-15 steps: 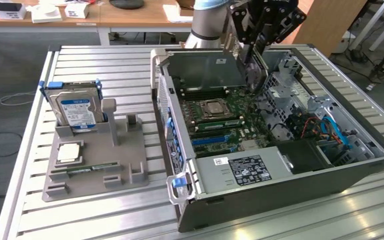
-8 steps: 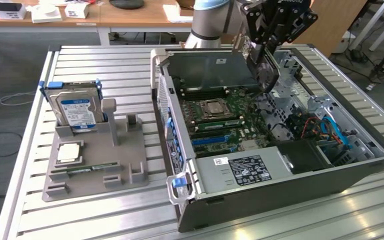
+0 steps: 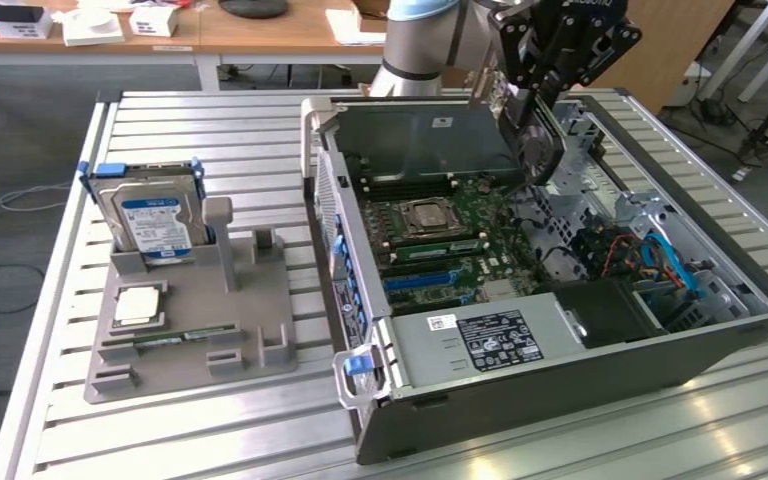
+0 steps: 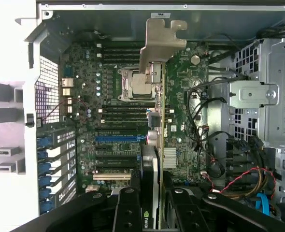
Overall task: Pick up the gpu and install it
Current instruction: 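Pick up the gpu and move the gpu toward the slot, then insert the gpu into the slot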
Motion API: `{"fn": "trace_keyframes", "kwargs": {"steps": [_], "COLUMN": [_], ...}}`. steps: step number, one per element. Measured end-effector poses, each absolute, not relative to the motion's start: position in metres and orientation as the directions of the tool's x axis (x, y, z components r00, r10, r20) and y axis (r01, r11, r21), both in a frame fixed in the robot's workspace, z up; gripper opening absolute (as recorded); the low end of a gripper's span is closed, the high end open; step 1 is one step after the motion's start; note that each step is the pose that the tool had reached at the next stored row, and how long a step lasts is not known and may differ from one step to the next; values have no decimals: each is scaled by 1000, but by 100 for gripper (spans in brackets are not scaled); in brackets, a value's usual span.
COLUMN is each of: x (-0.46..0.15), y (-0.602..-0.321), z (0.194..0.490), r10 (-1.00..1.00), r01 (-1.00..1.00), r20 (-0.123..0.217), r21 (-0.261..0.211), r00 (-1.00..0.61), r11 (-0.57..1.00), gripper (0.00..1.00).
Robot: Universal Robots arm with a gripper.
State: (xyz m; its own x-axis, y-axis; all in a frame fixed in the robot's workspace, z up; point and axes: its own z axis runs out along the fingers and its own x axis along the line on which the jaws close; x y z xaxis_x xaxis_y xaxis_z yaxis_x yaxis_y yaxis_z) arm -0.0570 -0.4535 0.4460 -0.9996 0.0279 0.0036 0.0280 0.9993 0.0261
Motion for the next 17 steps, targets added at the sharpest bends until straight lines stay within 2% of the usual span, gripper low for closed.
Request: {"fn": "trace_keyframes", "kwargs": {"steps": [17], "x": [-57], "y": [-453], "z": [444], "r10": [25], "r01": [25], "r20": [4], "r21": [26], "r00": [-1000], "r11": [999], "gripper": [27]}}
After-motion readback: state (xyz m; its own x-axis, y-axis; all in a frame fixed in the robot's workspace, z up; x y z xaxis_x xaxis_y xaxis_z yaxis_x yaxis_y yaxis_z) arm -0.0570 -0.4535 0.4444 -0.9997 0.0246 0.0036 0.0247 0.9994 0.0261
